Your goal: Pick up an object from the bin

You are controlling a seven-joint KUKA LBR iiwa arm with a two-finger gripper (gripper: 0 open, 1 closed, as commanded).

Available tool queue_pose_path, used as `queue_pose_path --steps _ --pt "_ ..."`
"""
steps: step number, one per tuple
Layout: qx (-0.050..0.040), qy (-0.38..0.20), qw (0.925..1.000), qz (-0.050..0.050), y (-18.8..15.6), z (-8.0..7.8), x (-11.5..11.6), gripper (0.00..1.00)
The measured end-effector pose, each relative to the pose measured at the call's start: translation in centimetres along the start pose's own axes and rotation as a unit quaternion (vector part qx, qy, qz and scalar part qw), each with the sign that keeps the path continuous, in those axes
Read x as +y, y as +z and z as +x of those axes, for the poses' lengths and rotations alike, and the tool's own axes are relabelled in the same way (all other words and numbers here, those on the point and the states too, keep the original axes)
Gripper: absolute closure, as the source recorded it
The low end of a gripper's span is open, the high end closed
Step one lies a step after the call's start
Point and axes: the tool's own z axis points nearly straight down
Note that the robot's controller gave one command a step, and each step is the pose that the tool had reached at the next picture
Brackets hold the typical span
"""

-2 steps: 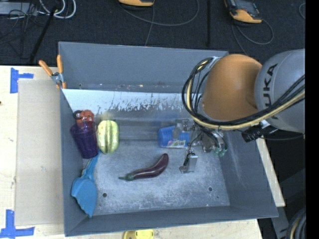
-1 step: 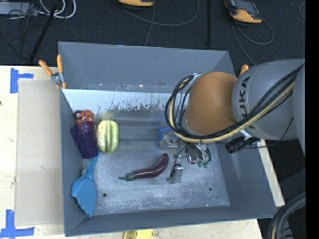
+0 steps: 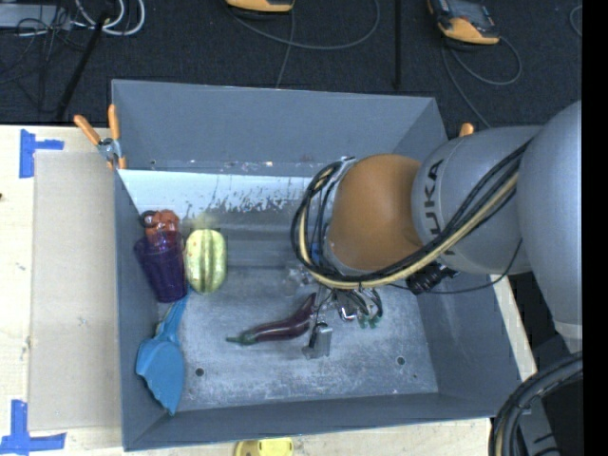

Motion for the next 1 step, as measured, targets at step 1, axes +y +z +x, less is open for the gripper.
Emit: queue_pose_path --steps 1 --pt "0.0013 0.077 0.9970 0.000 3.06 0.70 0.19 1.00"
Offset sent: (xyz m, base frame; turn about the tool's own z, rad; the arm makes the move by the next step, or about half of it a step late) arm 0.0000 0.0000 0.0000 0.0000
